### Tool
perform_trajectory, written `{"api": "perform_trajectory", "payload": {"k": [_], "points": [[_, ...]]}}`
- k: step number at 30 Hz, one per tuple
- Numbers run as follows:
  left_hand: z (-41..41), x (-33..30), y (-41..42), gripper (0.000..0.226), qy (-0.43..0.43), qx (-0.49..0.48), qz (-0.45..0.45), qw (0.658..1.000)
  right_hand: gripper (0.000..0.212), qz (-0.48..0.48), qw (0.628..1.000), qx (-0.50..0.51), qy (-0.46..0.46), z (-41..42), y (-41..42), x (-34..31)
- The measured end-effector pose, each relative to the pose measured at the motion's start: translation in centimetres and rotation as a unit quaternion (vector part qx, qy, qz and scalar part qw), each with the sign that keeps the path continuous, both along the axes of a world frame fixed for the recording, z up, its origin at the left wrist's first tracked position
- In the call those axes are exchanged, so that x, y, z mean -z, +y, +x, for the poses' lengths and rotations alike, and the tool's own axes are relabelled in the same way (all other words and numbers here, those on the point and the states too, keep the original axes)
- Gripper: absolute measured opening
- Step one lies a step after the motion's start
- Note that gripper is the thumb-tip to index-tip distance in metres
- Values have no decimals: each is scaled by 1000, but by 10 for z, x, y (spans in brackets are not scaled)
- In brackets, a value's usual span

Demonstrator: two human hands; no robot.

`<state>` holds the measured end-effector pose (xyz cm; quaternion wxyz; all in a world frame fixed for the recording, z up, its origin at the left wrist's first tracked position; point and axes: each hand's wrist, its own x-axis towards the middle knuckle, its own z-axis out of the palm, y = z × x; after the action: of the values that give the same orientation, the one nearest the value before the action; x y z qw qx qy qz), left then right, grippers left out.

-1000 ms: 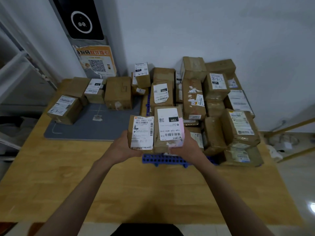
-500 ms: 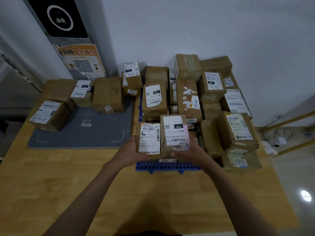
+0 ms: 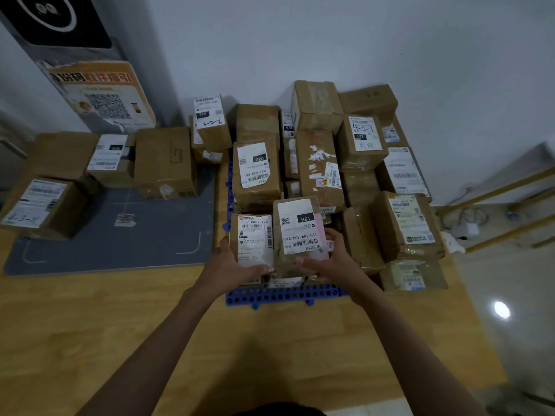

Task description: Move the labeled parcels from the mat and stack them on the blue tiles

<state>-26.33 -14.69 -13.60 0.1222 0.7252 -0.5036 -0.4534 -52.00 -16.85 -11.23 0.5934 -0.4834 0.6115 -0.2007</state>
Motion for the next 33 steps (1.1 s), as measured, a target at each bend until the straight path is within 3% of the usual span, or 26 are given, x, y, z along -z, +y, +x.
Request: {"api": "perform_trajectory", "payload": {"k": [6,11,21,33], "points": [[-6,2,-13,135,20,-26,-30,999,115,-31,999,17,7,-13,11,-21],[-5,5,-18,125,30,-21,-57,998,104,-37,999,30,3,-24,26,-24],[4,12,-2,122,63,-25,-86,994,108,-40,997,57,21,-28,57,-21],[-15,-4,-2,105,13,-35,-125,991,106,-51,998,45,5,-35,64,-20]]}}
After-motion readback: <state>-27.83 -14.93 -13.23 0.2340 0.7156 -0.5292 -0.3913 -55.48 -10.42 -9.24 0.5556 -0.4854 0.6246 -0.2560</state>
